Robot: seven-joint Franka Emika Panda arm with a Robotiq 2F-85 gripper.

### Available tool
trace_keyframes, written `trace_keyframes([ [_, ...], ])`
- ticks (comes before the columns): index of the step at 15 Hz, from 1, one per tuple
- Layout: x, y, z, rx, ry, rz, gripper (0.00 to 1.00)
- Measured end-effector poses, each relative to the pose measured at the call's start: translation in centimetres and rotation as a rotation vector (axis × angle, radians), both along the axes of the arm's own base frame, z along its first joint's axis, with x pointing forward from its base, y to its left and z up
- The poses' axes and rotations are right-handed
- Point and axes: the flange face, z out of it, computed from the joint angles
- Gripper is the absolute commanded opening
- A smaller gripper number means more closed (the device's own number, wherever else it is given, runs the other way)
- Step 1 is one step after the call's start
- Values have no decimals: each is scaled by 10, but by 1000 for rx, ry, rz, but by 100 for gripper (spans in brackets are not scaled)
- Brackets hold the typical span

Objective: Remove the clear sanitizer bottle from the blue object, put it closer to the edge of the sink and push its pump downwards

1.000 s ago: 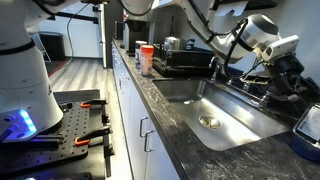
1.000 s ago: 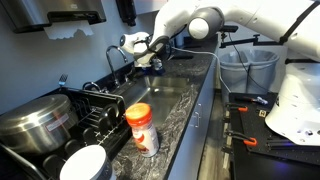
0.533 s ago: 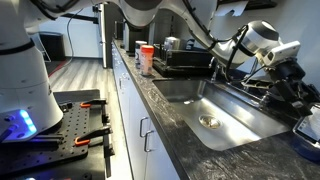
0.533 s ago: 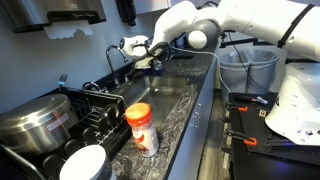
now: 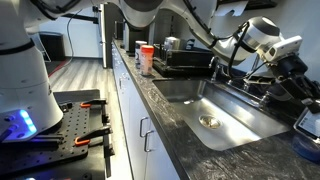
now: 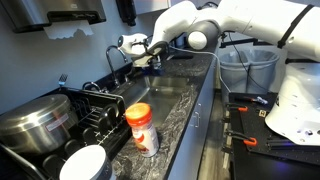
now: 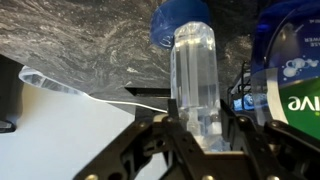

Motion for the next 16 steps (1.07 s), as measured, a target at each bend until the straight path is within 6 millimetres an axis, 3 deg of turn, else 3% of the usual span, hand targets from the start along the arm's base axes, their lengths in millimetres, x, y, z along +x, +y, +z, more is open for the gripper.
trace_keyframes([
  [5,0,4,16,-5,8,14,16],
  [11,-18,2,37,26,40,15,16],
  [16,-39,21,48,41,97,55,16],
])
